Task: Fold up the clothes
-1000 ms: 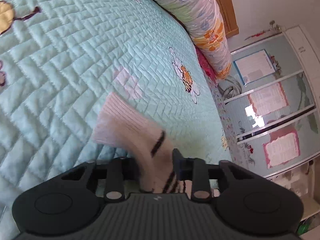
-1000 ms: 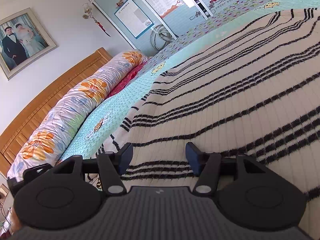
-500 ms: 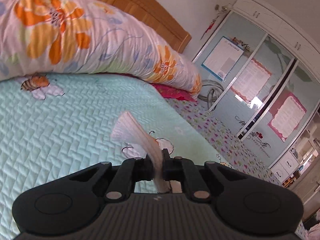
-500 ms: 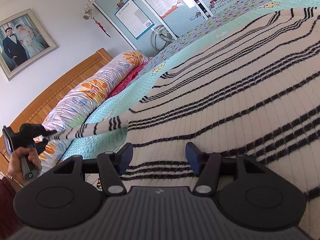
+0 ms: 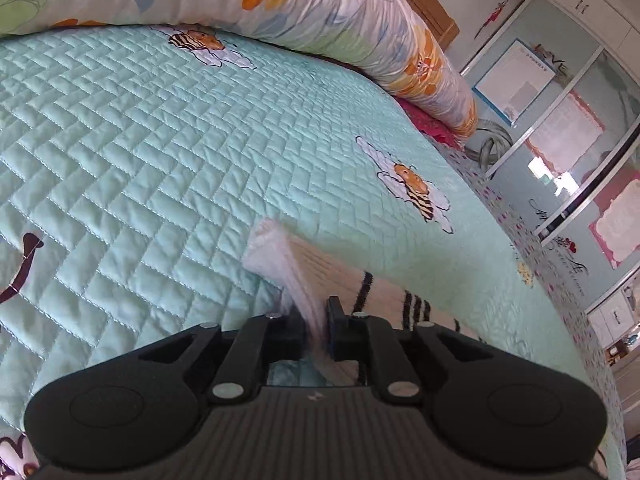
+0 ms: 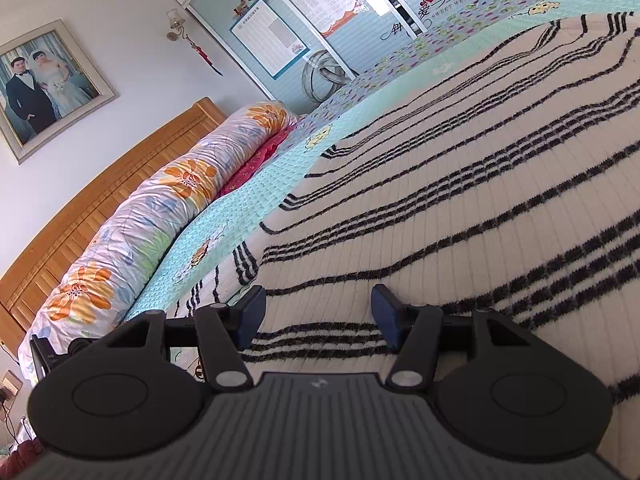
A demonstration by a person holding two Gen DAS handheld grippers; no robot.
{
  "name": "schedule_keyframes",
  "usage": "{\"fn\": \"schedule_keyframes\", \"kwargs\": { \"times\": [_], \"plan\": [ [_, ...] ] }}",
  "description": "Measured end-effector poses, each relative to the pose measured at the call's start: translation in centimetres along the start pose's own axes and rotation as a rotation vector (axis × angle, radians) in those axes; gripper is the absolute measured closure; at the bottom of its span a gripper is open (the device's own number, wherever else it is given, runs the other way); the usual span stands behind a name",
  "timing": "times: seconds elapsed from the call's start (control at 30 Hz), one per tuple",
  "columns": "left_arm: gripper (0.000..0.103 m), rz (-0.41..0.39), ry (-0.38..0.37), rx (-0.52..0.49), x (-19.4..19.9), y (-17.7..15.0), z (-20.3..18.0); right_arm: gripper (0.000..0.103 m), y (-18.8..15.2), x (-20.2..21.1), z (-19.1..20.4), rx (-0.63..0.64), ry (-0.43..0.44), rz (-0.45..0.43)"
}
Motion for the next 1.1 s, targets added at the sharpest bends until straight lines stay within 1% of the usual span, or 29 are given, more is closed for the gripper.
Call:
{"fn": "schedule_keyframes", "kwargs": {
  "times": [0.07, 0.1, 0.13, 0.17, 0.2, 0.23, 0.27, 0.3, 0.33, 0.4, 0.47, 0.5, 0.57, 0.6, 0.67, 0.73, 0.77, 0.8, 0.83, 0.87, 0.9, 0.93, 1.0, 1.1],
  "plan": [
    [0.076, -0.004, 0.009, 0.058, 1.0, 0.5, 0.8, 0.044, 0.0, 0.0, 0.0, 0.000, 0.000, 0.000],
    [0.070, -0.024, 0.027, 0.093, 1.8, 0.6, 1.2, 0.044, 0.0, 0.0, 0.0, 0.000, 0.000, 0.000],
    [0.058, -0.056, 0.041, 0.112, 2.7, 0.9, 1.4, 0.044, 0.0, 0.0, 0.1, 0.000, 0.000, 0.000],
    [0.052, -0.092, 0.051, 0.124, 3.6, 1.1, 1.7, 0.044, 0.1, 0.0, 0.1, 0.000, 0.000, 0.000],
    [0.042, -0.129, 0.062, 0.135, 4.4, 1.4, 1.9, 0.044, 0.1, 0.0, 0.1, 0.000, 0.001, 0.000],
    [0.036, -0.156, 0.072, 0.122, 5.0, 1.8, 1.9, 0.044, 0.1, 0.1, 0.1, -0.001, 0.002, 0.000],
    [0.035, -0.180, 0.082, 0.096, 5.3, 2.3, 1.8, 0.044, 0.1, 0.1, 0.1, -0.001, 0.002, 0.000],
    [0.034, -0.175, 0.084, 0.053, 5.2, 2.9, 1.4, 0.044, 0.1, 0.1, 0.0, -0.001, 0.003, 0.000],
    [0.033, -0.157, 0.083, 0.001, 4.7, 3.7, 1.0, 0.044, 0.1, 0.1, 0.0, -0.001, 0.004, -0.001],
    [0.033, -0.057, 0.070, -0.144, 2.7, 4.9, -0.1, 0.044, 0.1, 0.1, -0.1, -0.002, 0.005, -0.001],
    [0.033, 0.049, 0.067, -0.210, 0.6, 5.8, -0.4, 0.044, 0.1, 0.0, -0.1, -0.002, 0.005, -0.001],
    [0.034, 0.084, 0.057, -0.212, -0.2, 6.2, -0.2, 0.044, 0.1, 0.0, -0.1, -0.002, 0.005, 0.000],
    [0.034, 0.111, -0.001, -0.199, -0.8, 6.7, 0.5, 0.044, 0.1, 0.0, -0.2, -0.002, 0.006, 0.000],
    [0.033, 0.122, -0.021, -0.214, -0.8, 6.7, 0.6, 0.044, 0.1, 0.0, -0.2, -0.001, 0.006, 0.000],
    [0.033, 0.141, -0.047, -0.256, -0.9, 6.5, 0.6, 0.044, 0.1, 0.0, -0.2, -0.001, 0.006, 0.001],
    [0.034, 0.171, -0.089, -0.319, -1.0, 5.8, 0.0, 0.044, 0.1, 0.0, -0.2, 0.000, 0.005, 0.001],
    [0.034, 0.185, -0.100, -0.348, -1.1, 5.5, -0.4, 0.044, 0.1, 0.0, -0.2, 0.000, 0.004, 0.001],
    [0.035, 0.189, -0.082, -0.387, -1.3, 5.1, -0.9, 0.044, 0.1, 0.0, -0.1, 0.000, 0.004, 0.001],
    [0.047, 0.189, -0.053, -0.430, -1.5, 4.7, -1.3, 0.044, 0.1, 0.0, -0.1, 0.001, 0.003, 0.002],
    [0.062, 0.188, -0.023, -0.473, -1.7, 4.4, -1.8, 0.044, 0.1, 0.0, -0.1, 0.001, 0.003, 0.002],
    [0.088, 0.186, -0.011, -0.496, -1.8, 4.2, -2.1, 0.044, 0.1, 0.0, -0.1, 0.001, 0.003, 0.002],
    [0.089, 0.183, -0.007, -0.508, -1.9, 4.1, -2.3, 0.044, 0.2, 0.0, -0.1, 0.001, 0.003, 0.002],
    [0.094, 0.114, 0.031, -0.520, -0.8, 4.2, -2.8, 0.044, 0.2, -0.1, -0.1, 0.001, 0.003, 0.003],
    [0.095, 0.046, 0.150, -0.544, -0.5, 4.9, -2.8, 0.044, 0.2, -0.1, -0.1, 0.002, 0.003, 0.004]
  ]
}}
Point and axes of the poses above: each gripper's, at about its wrist camera, not at the fingertips, and x roughly against the way its jaws point, z to its left, y to its top, the point moved 4 cm from there along -x, roughly the way its jaws point, and after that the axes turned 15 degrees about z, right-handed, at the moved point
